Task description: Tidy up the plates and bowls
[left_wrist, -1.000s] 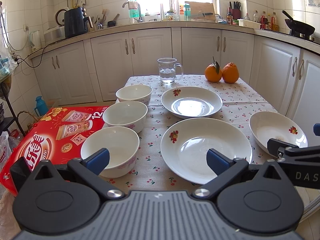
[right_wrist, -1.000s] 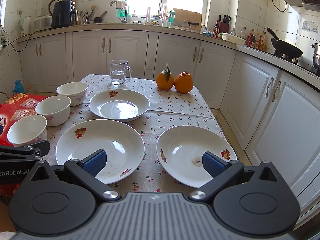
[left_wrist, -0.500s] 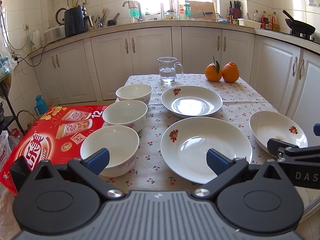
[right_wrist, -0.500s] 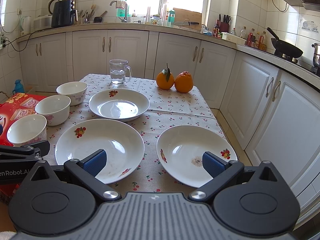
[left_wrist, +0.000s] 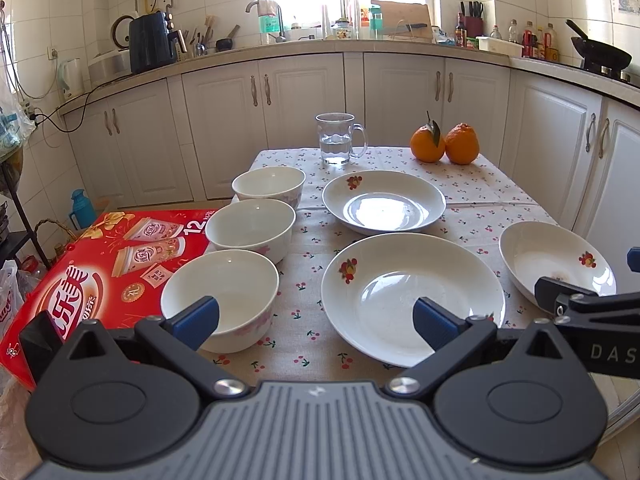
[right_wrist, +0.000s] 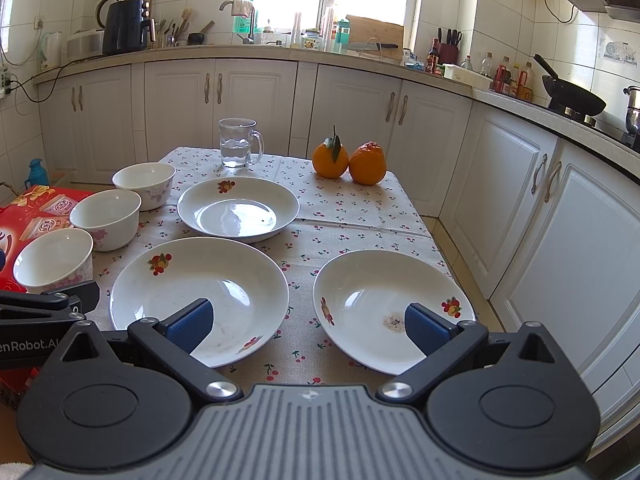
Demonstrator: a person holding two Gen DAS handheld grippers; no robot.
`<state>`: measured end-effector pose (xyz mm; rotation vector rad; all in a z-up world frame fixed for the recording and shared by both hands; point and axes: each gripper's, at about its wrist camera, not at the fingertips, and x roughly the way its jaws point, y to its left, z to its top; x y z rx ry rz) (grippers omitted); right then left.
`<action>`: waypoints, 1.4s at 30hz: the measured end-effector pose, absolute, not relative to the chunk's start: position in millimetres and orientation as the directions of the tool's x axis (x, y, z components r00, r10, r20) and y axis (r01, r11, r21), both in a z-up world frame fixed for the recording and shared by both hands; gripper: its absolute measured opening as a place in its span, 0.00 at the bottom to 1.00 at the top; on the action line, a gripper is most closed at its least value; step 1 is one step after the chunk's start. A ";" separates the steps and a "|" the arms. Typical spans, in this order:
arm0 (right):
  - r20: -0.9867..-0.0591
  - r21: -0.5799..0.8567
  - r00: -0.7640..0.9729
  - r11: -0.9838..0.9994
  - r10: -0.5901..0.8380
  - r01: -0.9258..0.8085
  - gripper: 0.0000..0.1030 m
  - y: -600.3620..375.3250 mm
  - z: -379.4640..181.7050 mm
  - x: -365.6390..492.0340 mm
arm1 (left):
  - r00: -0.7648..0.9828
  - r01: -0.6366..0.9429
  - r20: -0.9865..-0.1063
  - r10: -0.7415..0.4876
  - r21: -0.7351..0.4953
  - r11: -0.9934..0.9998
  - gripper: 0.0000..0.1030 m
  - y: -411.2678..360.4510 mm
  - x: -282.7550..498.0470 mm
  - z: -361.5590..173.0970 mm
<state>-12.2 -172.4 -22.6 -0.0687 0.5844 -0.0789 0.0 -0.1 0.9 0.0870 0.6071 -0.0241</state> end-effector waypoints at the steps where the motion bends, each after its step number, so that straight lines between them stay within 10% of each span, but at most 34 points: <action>1: -0.548 -0.087 0.831 0.995 -0.094 0.055 1.00 -172.3 -22.6 -12.2 | 0.821 0.049 -0.571 0.003 0.075 0.996 0.99 -0.2 0.0 1.0; 42: -0.553 -0.045 0.832 0.999 -0.044 0.023 1.00 -191.4 -22.4 4.8 | 0.813 0.142 -0.576 -0.082 0.059 0.988 0.99 -7.4 28.3 3.5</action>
